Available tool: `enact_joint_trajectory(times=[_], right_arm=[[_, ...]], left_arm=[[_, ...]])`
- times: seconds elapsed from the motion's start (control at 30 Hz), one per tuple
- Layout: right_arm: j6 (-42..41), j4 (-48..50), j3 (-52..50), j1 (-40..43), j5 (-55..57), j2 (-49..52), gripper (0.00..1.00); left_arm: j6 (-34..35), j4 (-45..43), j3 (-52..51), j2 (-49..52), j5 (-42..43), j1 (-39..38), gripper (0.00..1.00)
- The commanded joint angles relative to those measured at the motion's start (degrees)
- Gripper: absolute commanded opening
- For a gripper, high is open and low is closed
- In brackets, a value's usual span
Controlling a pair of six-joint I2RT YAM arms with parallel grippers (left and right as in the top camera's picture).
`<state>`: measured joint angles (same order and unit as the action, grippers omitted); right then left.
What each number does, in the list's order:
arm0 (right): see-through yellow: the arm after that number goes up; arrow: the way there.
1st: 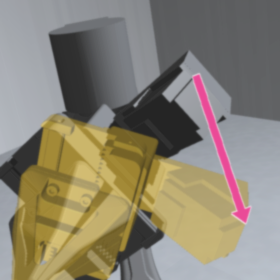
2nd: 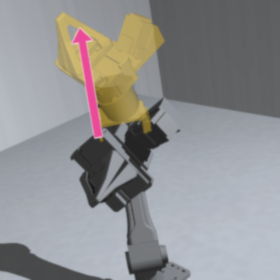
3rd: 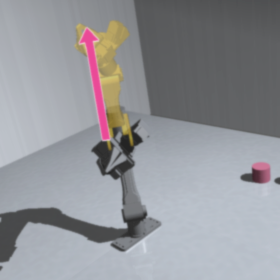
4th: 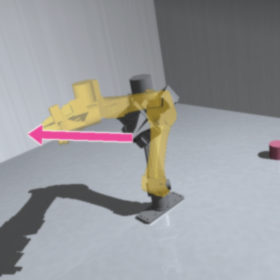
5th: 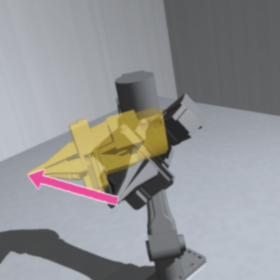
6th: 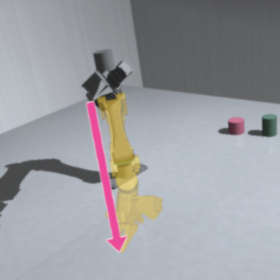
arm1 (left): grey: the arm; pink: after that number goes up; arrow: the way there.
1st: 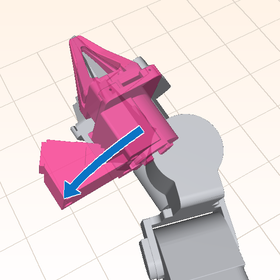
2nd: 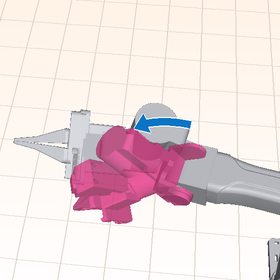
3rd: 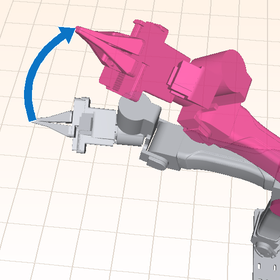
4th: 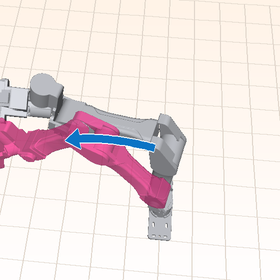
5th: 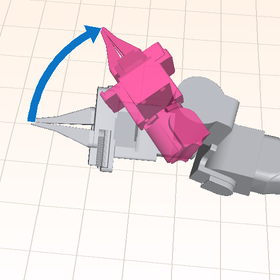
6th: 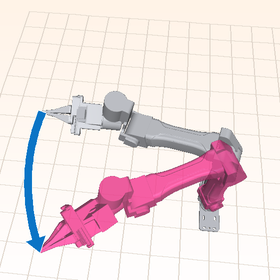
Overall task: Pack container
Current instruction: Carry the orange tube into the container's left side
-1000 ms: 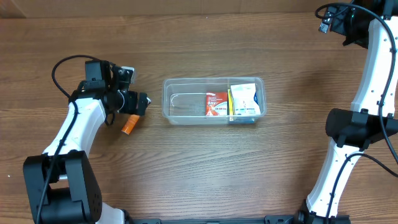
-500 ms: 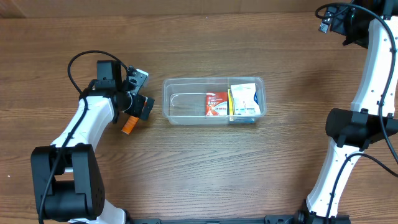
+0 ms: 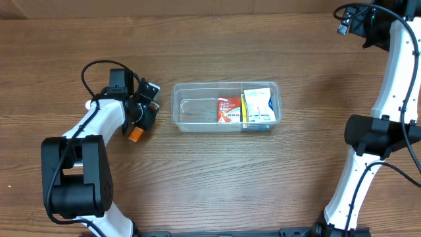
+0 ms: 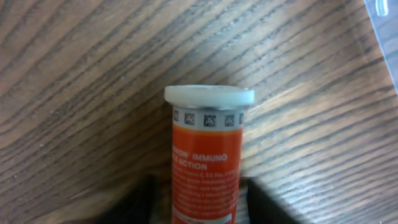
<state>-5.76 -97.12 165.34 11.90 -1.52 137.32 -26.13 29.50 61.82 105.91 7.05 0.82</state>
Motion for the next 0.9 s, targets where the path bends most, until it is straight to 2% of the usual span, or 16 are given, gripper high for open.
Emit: enact_joint_trajectory(times=[0.0,0.07,0.17,0.37,0.7,0.87], right_arm=[[-0.26,0.13,1.55,-0.04,-0.02,-0.68,1.00],[-0.26,0.13,1.55,-0.04,-0.02,-0.68,1.00],[-0.26,0.13,1.55,-0.04,-0.02,-0.68,1.00],[-0.26,0.13,1.55,-0.04,-0.02,-0.68,1.00],[-0.26,0.13,1.55,-0.04,-0.02,-0.68,1.00],[-0.26,0.13,1.55,-0.04,-0.02,-0.68,1.00]], left_arm=[[-0.68,2.05,-0.57,0.70,-0.20,-0.20,0.21],[-0.68,2.16,-0.57,0.70,-0.17,-0.22,0.18],[-0.63,2.25,-0.57,0.70,-0.20,-0.22,0.04],[-0.68,5.46,2.91,0.68,-0.24,-0.22,0.04],[-0.94,20.63,21.99,-0.31,0.02,-0.52,0.04],[-5.75,28.20,31.69,-1.09,0.00,-4.76,0.04]])
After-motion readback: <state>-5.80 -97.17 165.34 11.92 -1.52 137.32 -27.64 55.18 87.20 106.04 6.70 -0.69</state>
